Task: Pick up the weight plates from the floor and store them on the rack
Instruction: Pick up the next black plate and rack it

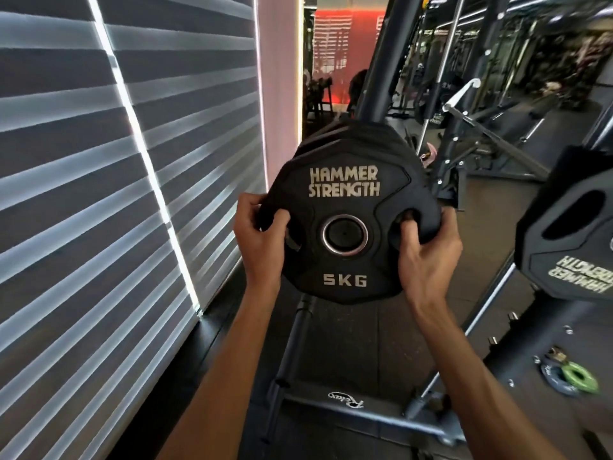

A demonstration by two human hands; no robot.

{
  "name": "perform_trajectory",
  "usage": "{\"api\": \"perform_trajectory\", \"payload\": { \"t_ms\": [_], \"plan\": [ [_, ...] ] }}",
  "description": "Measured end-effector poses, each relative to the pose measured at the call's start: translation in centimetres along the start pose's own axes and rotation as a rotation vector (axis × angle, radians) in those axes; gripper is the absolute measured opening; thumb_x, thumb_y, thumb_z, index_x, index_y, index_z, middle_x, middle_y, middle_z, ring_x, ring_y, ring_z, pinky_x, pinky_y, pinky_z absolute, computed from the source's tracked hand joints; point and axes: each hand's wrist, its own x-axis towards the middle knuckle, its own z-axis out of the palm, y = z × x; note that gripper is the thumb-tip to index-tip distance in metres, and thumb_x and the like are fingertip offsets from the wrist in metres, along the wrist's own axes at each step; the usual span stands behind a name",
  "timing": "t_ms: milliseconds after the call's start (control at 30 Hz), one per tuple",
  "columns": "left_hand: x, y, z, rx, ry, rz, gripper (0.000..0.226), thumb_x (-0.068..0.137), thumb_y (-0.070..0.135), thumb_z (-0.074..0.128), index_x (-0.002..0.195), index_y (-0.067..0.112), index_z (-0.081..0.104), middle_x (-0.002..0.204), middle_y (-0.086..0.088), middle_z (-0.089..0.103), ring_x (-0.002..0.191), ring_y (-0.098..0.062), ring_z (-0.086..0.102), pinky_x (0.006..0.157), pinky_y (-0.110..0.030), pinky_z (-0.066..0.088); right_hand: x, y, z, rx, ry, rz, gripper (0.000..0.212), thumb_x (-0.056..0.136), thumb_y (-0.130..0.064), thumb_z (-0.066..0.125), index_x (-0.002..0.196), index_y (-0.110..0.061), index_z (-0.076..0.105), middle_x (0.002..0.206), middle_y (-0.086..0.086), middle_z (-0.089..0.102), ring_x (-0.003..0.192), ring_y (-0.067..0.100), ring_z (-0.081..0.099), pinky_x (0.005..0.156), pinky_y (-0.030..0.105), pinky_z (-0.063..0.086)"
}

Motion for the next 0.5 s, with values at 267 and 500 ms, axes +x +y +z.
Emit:
{"api": "perform_trajectory", "payload": {
  "t_ms": [267,500],
  "plan": [
    [2.0,-2.0,1.4,-0.064,-0.069,-0.021,0.023,0.087,0.004,0.067,0.104,0.008,0.052,0.102,-0.007,0.065,0.088,-0.012,0.067,0.070,-0.018,0.055,1.4,0.5,1.2,-0.155,-0.021,0.013,0.017,0.092,-0.022,0.058,0.095,-0.009,0.047,0.065,-0.007,0.054,0.056,0.010,0.049,0.059,0.030,0.038],
    [2.0,-2.5,0.9,-0.101,-0.116,-0.029,0.033,0.087,0.000,0.066,0.111,0.008,0.045,0.110,-0.012,0.062,0.095,-0.016,0.066,0.075,-0.020,0.056,1.1,0.2,1.1,-0.176,-0.057,0.041,0.021,0.095,-0.026,0.056,0.099,-0.008,0.048,0.071,-0.005,0.057,0.063,0.017,0.054,0.063,0.034,0.046]
  ]
}}
